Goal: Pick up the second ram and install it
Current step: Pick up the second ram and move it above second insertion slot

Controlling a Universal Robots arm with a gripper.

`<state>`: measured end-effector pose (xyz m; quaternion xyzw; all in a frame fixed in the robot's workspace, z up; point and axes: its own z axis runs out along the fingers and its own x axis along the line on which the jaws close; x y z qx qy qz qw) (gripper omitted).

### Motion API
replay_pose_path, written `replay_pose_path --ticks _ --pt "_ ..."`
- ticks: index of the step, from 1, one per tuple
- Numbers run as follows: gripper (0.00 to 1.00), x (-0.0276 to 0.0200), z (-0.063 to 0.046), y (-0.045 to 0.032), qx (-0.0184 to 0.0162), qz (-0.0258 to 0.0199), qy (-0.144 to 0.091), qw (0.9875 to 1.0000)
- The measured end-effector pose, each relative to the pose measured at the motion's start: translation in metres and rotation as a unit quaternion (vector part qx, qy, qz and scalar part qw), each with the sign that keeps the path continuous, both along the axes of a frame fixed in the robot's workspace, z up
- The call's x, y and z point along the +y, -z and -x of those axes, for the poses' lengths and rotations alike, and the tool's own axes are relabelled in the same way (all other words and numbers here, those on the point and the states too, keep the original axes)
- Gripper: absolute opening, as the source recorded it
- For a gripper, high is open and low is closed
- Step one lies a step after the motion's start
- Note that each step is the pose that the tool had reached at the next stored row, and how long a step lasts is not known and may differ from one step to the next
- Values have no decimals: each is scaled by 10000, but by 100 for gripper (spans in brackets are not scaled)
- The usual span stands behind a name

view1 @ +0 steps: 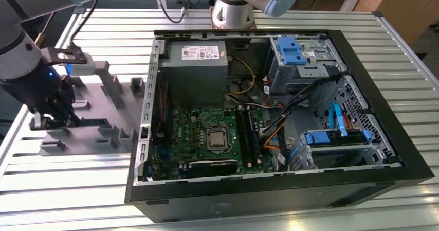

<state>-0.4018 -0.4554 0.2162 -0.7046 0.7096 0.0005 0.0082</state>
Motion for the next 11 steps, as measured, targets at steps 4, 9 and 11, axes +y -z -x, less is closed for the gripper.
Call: replay_pose_path --ticks 4,9,11 --pt "14 0 0 -25 0 0 -1 10000" --pt "14 0 0 -63 0 0 -3 10000" --pt "14 1 -2 -73 -1 0 -3 10000"
